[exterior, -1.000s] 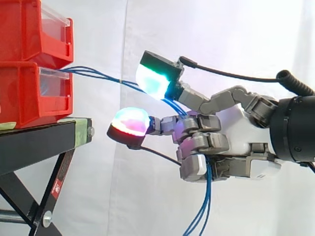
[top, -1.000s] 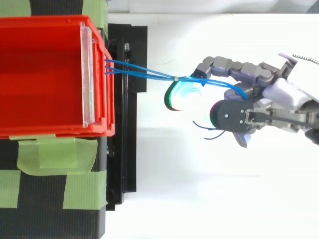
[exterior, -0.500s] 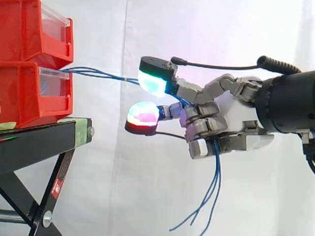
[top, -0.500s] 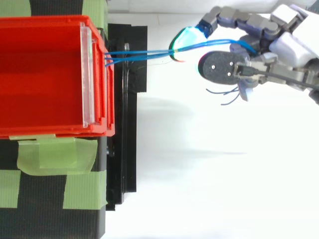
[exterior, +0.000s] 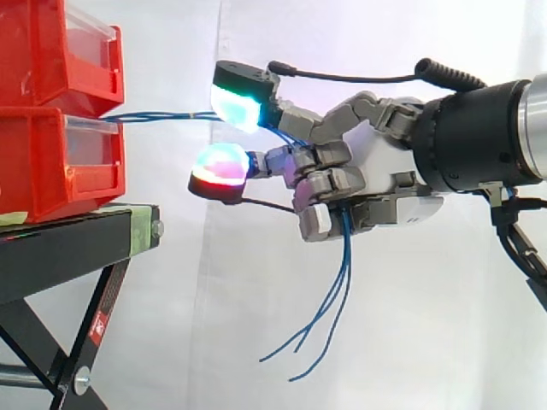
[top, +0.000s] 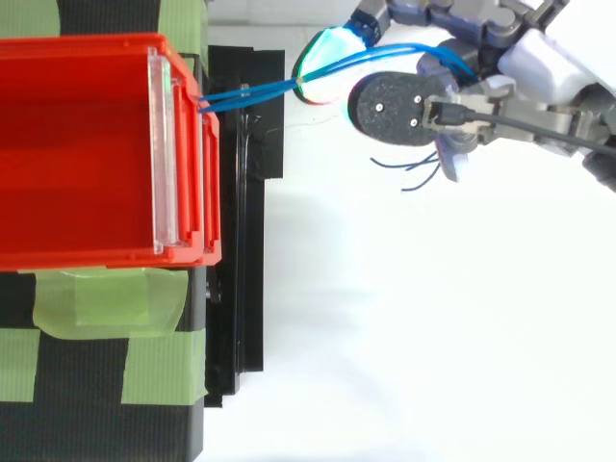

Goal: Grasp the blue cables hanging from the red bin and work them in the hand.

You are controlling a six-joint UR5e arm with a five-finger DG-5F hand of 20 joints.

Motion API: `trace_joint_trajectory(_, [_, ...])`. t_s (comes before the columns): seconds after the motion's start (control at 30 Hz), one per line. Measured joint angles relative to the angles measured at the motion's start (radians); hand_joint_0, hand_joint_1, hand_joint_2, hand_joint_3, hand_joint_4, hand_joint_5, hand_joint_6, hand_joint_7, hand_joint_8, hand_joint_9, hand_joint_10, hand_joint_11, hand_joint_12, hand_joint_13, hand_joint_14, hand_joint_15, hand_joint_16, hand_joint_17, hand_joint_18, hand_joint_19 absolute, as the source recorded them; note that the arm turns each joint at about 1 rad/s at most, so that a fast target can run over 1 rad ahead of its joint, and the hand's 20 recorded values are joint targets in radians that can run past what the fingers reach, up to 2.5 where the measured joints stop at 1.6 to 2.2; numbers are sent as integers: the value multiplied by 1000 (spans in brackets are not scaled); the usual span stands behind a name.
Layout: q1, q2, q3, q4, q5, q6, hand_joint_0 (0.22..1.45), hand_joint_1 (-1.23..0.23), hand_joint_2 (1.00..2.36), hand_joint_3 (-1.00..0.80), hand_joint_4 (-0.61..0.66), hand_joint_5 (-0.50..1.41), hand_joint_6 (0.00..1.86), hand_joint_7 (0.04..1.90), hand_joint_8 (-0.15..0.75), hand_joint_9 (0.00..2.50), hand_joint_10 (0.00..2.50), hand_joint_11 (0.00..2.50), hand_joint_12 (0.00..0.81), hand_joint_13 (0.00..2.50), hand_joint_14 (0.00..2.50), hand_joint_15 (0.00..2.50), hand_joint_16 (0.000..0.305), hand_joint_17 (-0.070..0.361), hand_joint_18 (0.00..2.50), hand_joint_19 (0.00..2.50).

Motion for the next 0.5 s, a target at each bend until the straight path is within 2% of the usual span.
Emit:
trace_joint_trajectory(0.13, [-2, 0, 2, -7, -17, 2, 862, -642, 1000, -1000, 160, 270, 233, 1305, 277, 1053, 2500, 2500, 411, 1278, 2500, 1824, 41, 93, 1341, 1126])
trace_joint_trajectory(0.3, [-9, 0, 23, -16, -20, 2, 854, -637, 1000, -1000, 159, 272, 237, 1305, 277, 1053, 2500, 2500, 411, 1278, 2500, 1824, 41, 93, 1341, 1126])
trace_joint_trajectory(0.5, [-27, 1, 74, -95, -39, 3, 849, -634, 1000, -1000, 163, 274, 249, 1303, 277, 1053, 2500, 2500, 411, 1278, 2500, 1824, 41, 93, 1341, 1126])
